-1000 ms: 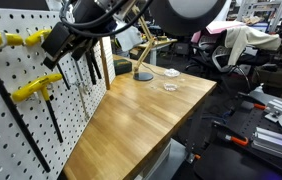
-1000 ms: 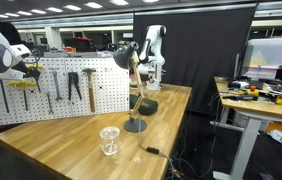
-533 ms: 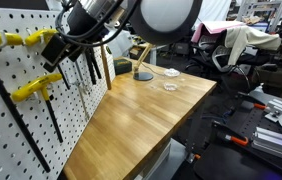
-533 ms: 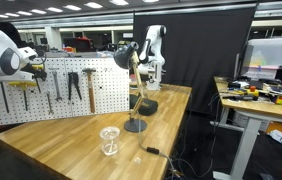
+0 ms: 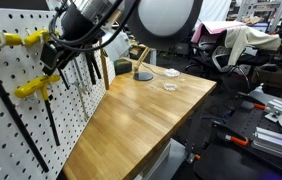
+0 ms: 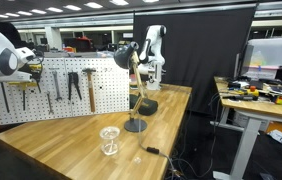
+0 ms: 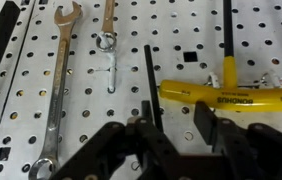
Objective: Take a T-handle from the wall organizer and put it on the table
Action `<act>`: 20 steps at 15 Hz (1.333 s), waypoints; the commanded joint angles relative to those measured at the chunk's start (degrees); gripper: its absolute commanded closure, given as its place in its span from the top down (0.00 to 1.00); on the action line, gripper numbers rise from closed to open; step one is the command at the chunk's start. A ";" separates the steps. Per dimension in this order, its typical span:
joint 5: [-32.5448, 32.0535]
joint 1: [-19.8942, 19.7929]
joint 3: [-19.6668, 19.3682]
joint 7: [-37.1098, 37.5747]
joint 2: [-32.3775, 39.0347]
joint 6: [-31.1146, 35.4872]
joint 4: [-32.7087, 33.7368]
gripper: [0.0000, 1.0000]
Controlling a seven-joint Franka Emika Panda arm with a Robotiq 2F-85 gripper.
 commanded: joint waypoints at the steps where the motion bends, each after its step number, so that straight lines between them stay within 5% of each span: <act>1: 0.98 0.70 -0.95 -0.15 0.41 0.00 0.50 0.16; 3: 1.06 0.88 -1.41 -0.19 0.48 -0.04 0.39 0.01; 20: 5.49 7.64 -8.08 -0.90 -1.00 0.05 1.16 0.02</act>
